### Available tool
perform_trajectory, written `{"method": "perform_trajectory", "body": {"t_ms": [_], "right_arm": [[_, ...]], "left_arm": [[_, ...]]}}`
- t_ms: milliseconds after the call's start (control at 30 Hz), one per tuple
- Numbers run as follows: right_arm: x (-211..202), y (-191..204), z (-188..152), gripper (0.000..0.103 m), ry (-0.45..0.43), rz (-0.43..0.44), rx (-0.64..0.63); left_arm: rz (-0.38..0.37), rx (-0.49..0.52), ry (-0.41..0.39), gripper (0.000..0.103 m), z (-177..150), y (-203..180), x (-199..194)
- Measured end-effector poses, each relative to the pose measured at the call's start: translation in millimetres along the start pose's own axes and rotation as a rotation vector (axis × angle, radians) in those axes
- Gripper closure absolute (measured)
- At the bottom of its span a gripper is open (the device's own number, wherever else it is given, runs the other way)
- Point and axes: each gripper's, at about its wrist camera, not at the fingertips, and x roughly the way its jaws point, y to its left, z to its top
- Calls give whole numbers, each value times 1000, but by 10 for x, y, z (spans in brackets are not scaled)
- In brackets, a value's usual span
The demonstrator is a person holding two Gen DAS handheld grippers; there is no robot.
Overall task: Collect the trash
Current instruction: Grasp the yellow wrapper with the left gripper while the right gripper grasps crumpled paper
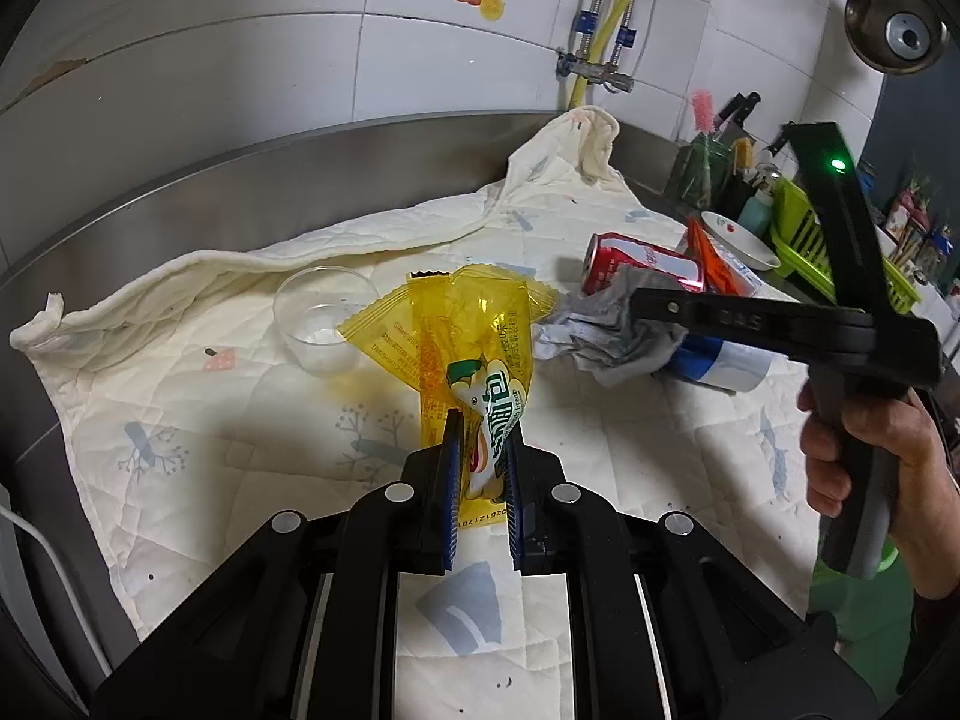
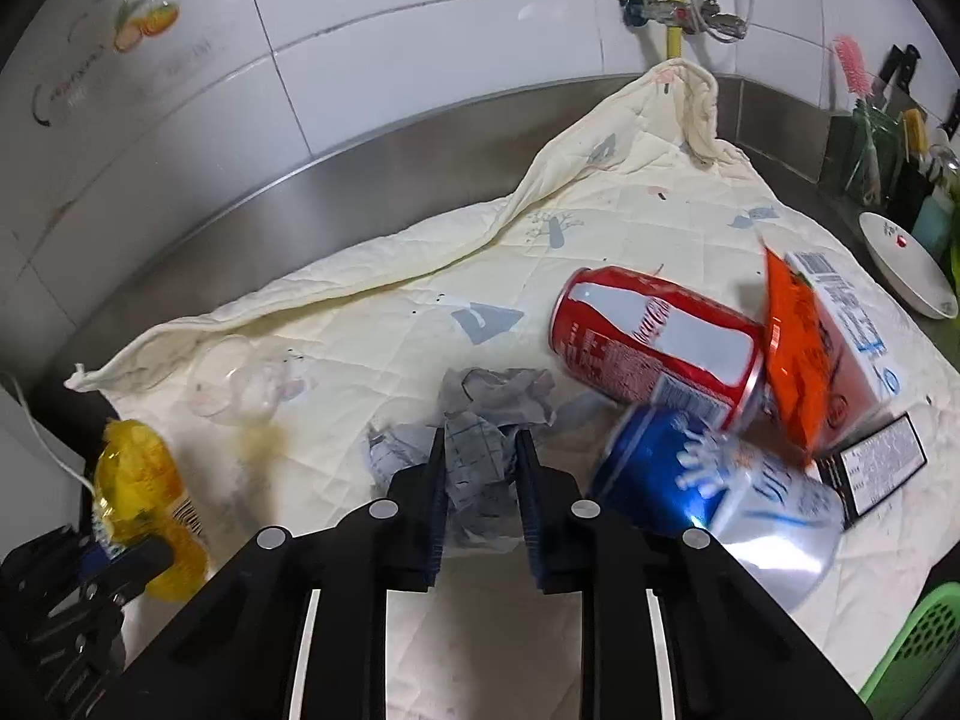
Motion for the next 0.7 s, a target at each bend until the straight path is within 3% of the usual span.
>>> {"method": "perform_trajectory", "body": {"t_ms": [300, 700], "right_arm": [[-644, -96, -441, 83, -55, 27, 2], [-1467, -948, -1198, 83, -106, -140, 130]], "left_arm": [[-50, 34, -4, 91, -34, -229, -65], [-176, 139, 17, 91, -146, -1022, -54]]}}
